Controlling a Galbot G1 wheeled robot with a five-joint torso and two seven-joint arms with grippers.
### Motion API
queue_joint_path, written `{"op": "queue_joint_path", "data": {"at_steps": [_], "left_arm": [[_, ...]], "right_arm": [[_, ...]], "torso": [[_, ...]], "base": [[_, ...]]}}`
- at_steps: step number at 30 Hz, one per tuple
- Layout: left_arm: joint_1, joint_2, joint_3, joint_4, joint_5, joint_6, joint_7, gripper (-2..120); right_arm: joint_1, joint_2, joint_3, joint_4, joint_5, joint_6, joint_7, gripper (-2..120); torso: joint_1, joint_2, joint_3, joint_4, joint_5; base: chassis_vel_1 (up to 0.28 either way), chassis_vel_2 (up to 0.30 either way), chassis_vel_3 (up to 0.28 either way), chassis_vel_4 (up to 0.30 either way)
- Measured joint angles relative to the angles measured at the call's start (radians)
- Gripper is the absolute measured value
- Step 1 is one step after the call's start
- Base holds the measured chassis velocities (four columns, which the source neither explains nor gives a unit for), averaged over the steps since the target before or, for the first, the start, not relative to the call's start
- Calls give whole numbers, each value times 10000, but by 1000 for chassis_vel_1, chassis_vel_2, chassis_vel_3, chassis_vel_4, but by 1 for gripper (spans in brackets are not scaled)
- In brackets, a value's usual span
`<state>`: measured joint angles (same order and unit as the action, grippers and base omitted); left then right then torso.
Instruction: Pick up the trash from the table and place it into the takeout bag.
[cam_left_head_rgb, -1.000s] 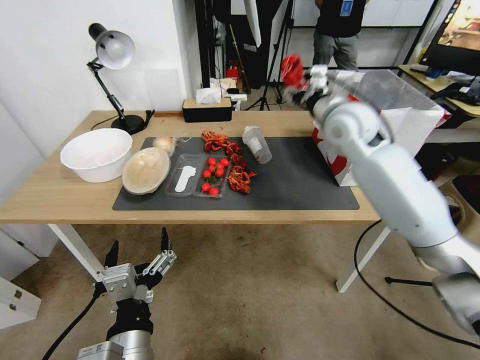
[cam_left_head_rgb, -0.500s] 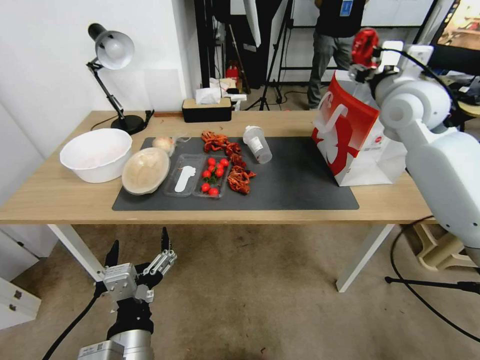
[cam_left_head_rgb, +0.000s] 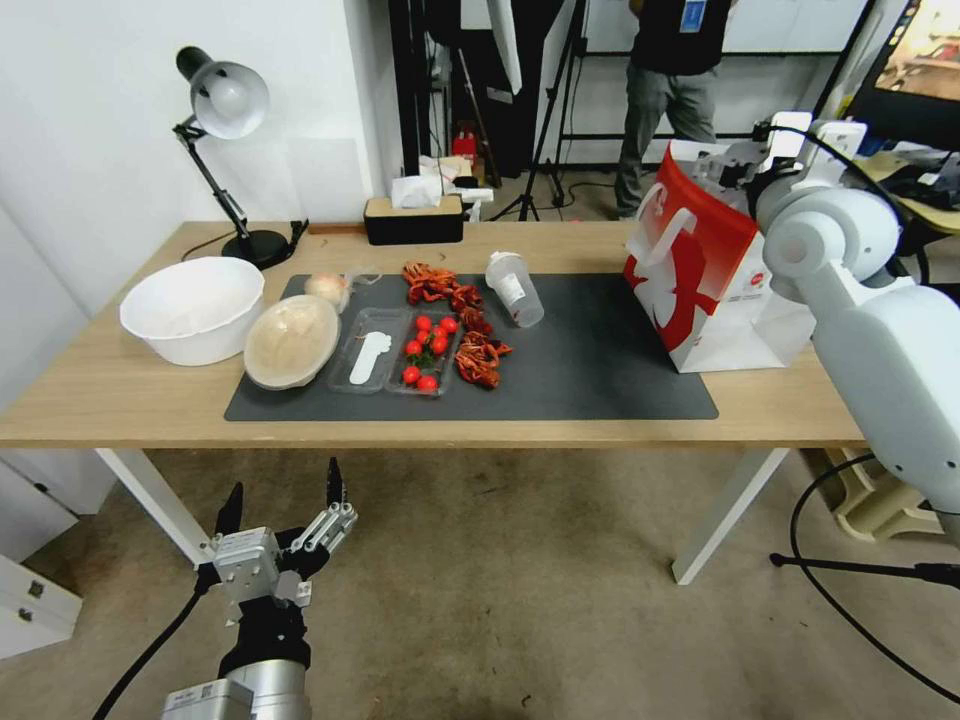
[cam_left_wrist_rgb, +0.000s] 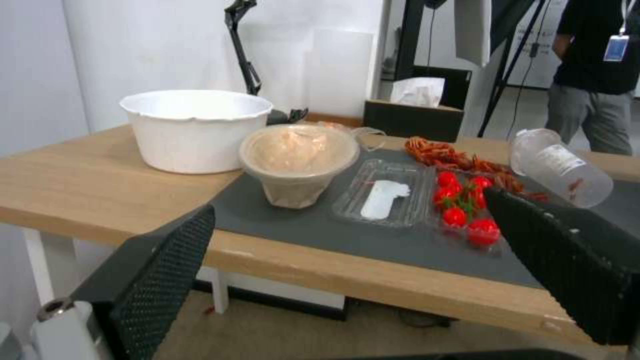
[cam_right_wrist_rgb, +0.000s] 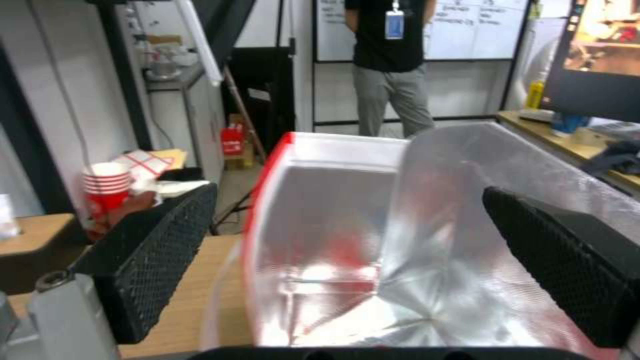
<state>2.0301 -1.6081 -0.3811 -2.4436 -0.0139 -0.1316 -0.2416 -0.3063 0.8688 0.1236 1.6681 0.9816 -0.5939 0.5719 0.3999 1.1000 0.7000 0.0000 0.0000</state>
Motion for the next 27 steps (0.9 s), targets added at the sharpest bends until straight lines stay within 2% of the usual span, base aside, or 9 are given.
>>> {"op": "queue_joint_path", "data": {"at_steps": [8,17,18,21,27], "left_arm": [[33,0,5,-75,-2,11,14,100],[91,0,10,-112,-6,-7,27,100],[103,0,21,-122,-4,-20,41,100],[129,0,72,-119,45,-61,68,100],[135,0,87,-111,71,-82,77,100]], "right_arm": [[-168,26,-51,482,60,94,-108,100],[-887,-272,13,1999,571,198,-366,100],[-1254,-398,55,2515,689,268,-389,100],[-2659,-865,203,3668,335,1171,-640,100],[-4255,-1134,600,4459,-260,2203,-889,100]], "torso": [[1,0,0,1,0],[0,1,0,0,-2],[1,0,0,0,-2],[1,0,0,-1,1],[-1,1,-1,-2,-1]], "base": [[0,0,0,0],[0,0,0,0],[0,0,0,0],[0,0,0,0],[0,0,0,0]]}}
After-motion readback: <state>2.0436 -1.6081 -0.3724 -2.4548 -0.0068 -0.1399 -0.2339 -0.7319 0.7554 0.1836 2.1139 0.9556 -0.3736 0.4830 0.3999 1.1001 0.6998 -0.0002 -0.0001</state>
